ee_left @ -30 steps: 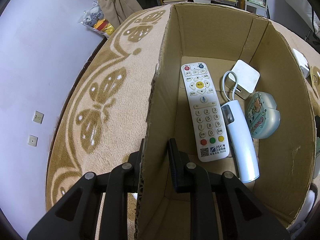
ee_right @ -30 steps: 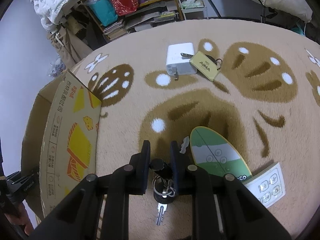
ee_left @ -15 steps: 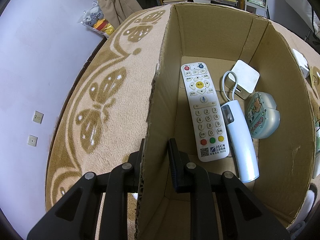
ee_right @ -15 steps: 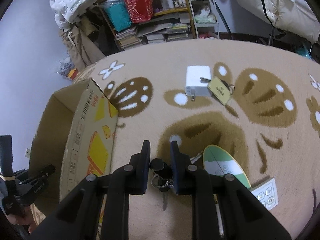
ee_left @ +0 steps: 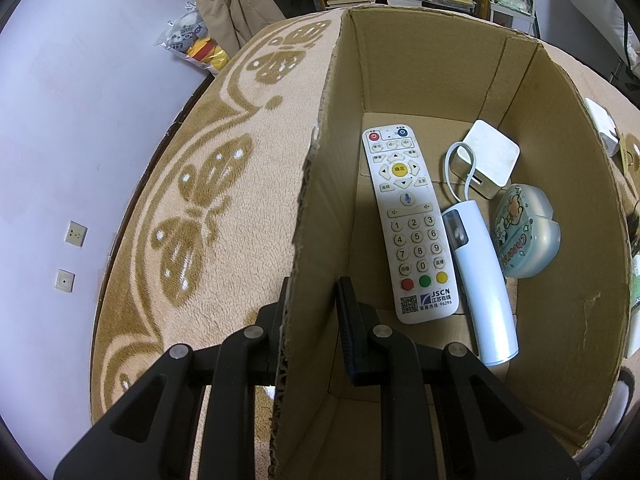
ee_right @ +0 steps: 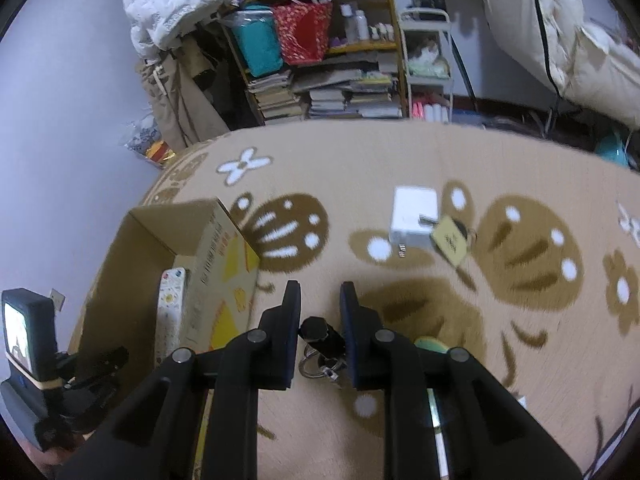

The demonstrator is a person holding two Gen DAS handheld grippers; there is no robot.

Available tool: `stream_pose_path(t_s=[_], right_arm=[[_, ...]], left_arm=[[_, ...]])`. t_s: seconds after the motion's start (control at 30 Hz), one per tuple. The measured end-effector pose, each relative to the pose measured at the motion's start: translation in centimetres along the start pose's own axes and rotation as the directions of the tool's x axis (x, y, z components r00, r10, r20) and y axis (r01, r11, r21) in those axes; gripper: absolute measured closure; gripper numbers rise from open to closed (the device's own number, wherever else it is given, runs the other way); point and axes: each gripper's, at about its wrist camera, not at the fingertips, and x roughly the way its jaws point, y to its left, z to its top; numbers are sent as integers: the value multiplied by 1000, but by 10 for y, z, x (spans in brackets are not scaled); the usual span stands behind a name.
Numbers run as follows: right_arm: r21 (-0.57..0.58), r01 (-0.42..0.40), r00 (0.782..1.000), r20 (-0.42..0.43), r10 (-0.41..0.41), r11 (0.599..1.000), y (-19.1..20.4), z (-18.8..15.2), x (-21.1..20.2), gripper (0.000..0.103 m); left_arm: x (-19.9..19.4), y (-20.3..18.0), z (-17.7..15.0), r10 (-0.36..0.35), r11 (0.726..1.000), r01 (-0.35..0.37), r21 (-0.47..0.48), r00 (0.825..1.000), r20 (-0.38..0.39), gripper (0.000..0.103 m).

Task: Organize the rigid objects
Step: 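Carry the keys into the box and open the right tool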

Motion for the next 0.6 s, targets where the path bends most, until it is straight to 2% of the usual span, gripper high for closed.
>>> stream_pose_path(t_s=[0.2,0.6], right_arm=[[-55,-25,999,43,27,998,23,18,-10,82],[-147,-124,985,100,140,981,86,45,-28,82]], left_arm=[[0,0,0,0,1000,0,1,1000,0,85],[1,0,-1,-2,1000,2,-2,1000,-1,85]])
